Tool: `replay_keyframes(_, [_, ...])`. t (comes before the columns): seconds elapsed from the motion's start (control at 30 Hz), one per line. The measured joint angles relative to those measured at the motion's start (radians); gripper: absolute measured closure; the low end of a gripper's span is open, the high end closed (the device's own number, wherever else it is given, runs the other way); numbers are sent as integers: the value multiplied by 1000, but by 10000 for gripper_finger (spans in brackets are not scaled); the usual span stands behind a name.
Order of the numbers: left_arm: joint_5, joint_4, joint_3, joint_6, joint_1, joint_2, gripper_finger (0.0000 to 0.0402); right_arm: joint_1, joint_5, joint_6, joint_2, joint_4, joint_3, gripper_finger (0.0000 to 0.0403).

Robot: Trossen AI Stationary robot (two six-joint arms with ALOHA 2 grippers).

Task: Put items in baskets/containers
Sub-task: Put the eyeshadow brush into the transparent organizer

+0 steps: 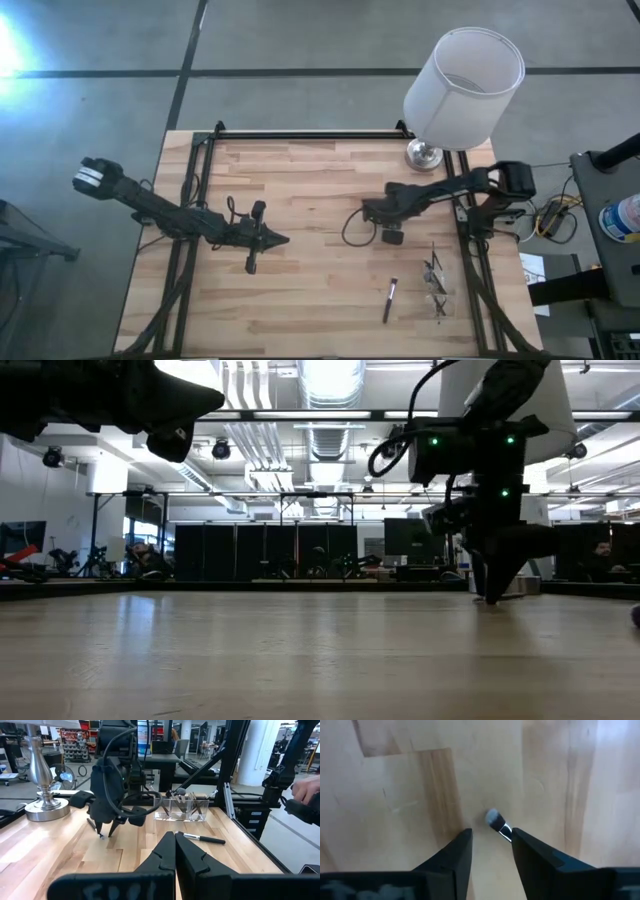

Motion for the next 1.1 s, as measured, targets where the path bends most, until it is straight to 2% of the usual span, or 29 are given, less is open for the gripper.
replay_keyframes(0.2, [0,0,0,0,1,0,401,-17,-6,-75,40,-5,58,298])
replay_keyframes(0.47, [0,-1,0,0,1,0,401,-68,-3,-41,56,33,86,327])
replay_keyframes(0.77, [0,-2,0,-1,1,0,401,-96,1,84,50,22,107,298])
replay_keyframes(0.97, [0,-4,0,-3,2,0,401,-133,48,309,34,-61,158,275])
replay_keyframes(1.1, [0,-7,0,-17,1,0,401,-154,49,399,21,-82,129,264])
